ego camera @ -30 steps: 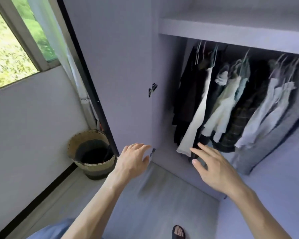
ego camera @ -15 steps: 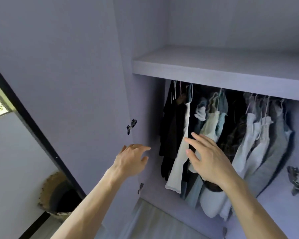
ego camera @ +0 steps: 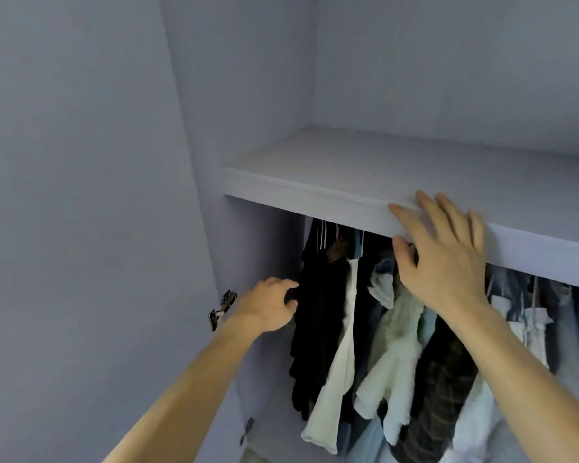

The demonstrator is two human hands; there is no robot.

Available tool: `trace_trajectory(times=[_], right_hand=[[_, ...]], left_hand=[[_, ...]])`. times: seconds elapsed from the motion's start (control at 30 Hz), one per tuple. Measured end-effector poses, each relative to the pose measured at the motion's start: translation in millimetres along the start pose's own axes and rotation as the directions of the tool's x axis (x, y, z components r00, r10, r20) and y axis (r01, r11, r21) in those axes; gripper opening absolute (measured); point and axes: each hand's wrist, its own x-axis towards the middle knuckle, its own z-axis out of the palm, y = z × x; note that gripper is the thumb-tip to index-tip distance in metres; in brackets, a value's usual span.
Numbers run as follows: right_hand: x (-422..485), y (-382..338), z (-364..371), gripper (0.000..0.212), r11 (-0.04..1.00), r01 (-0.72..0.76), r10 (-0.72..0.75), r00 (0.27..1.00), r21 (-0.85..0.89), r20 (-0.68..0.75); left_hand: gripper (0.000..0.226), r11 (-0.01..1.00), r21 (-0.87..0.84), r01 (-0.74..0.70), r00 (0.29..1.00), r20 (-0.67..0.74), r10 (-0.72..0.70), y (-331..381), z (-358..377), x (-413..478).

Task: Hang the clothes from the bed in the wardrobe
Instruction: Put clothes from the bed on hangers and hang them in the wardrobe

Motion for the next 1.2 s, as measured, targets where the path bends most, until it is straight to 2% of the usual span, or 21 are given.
trace_trajectory(times=[0.2,0.43,0.67,0.77,0.87,0.93,1.07,1.2], right_hand=[[7,-1,49,0.049,0.987,-0.024,-0.029,0.948,-0.162,-0.318],[17,6,74,0.053,0.936,-0.079,-0.103,0.87,-0.344,-0.481],[19,5,79,0.054,0.937,-0.099,-0.097,0.848,-0.336,-0.521],[19,4,79,0.054,0.941,-0.102,-0.086,0.85,-0.322,-0.52],[17,2,80,0.052,0.946,-0.116,-0.056,0.86,-0.302,-0.508],[16,0,80,0.05,0.949,-0.124,-0.041,0.864,-0.291,-0.501],[16,-1,79,0.049,0.951,-0.121,-0.031,0.878,-0.283,-0.478],[15,-2,78,0.049,0.953,-0.126,-0.017,0.887,-0.277,-0.461]], left_hand=[[0.068,0.982,-0.183,0.036,0.997,0.08,-0.021,15,26,75],[0.068,0.901,-0.432,0.033,0.999,-0.003,-0.039,22,50,120],[0.057,0.729,-0.676,0.108,0.983,-0.037,-0.18,12,58,135],[0.048,0.687,-0.718,0.113,0.985,-0.01,-0.172,3,58,140],[0.048,0.519,-0.844,0.133,0.985,0.055,-0.163,-4,56,142],[0.049,0.444,-0.888,0.12,0.987,0.056,-0.153,-7,51,141],[0.039,0.484,-0.873,0.061,0.993,0.007,-0.114,-10,42,143],[0.03,0.57,-0.821,0.041,0.986,-0.06,-0.158,-6,31,140]])
